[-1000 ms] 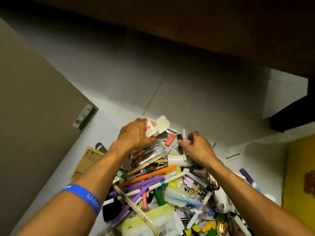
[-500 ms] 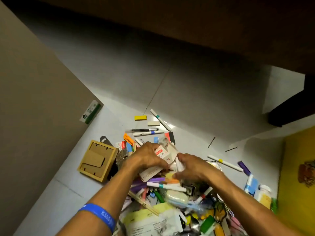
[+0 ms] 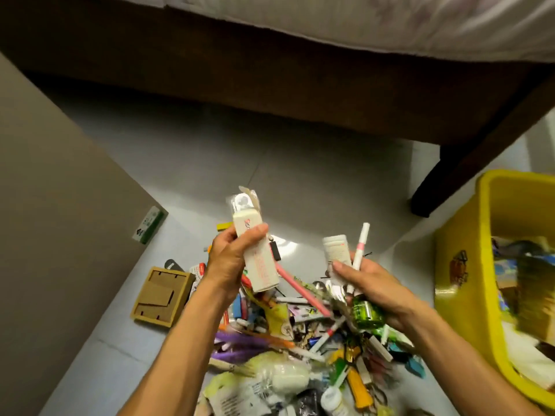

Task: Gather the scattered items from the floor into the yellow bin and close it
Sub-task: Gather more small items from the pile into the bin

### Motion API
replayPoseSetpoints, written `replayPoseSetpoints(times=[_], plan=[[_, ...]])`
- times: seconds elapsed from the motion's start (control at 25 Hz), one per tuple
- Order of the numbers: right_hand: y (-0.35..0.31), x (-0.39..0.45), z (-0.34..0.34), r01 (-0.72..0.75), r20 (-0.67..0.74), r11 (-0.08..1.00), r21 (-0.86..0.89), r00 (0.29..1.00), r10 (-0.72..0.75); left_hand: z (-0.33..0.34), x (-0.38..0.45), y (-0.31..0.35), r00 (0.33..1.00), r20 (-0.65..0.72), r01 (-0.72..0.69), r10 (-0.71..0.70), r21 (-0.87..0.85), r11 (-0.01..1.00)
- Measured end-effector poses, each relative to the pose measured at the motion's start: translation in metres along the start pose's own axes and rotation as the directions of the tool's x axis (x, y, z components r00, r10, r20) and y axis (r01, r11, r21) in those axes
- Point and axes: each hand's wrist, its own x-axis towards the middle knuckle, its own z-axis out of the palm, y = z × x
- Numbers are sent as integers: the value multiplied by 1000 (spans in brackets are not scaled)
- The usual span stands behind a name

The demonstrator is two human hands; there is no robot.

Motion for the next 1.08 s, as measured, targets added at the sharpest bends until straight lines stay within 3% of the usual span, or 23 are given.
replayPoseSetpoints(times=[0.12, 0.28, 0.4, 0.52, 0.64, 0.72, 0.76, 0.84, 0.88, 0.92, 1.0, 1.08], plan=[[-15, -60, -26, 69, -96, 984, 166, 994, -53, 54, -33, 23, 992, 126, 12, 0, -102, 995], [-29, -145, -88, 215, -338, 943, 254, 933, -122, 155, -73, 33, 946, 323, 37, -9, -78, 996], [-36, -179, -149, 316, -590, 944, 90, 781, -206, 245, -82, 32, 878, 478, -24, -15, 76, 997], [-36, -183, -197, 221, -744, 965, -142, 619, -251, 330, -86, 15, 793, 601, -74, -102, 261, 963], [-31, -176, -210, 47, -712, 959, -279, 661, -239, 356, -82, -9, 816, 559, -73, -146, 350, 934], [-30, -172, -200, -87, -726, 892, -443, 619, -300, 336, -74, -21, 880, 471, -106, -55, 310, 945], [-29, -168, -187, -58, -711, 843, -535, 569, -413, 318, -70, -28, 916, 401, -108, -14, 281, 954], [-26, -154, -147, 145, -592, 725, -673, 482, -646, 274, -64, -41, 970, 242, -62, 0, 251, 966], [-23, -144, -122, 212, -522, 674, -708, 486, -701, 251, -61, -49, 984, 178, -30, -18, 264, 964], [-16, -131, -97, 235, -456, 645, -727, 537, -710, 228, -57, -56, 991, 127, -2, -38, 303, 953], [5, -102, -60, 216, -325, 635, -742, 713, -622, 185, -47, -71, 995, 66, 41, -75, 417, 908], [24, -64, -43, 144, -223, 588, -796, 833, -506, 146, -32, -85, 995, 22, 75, -100, 505, 860]])
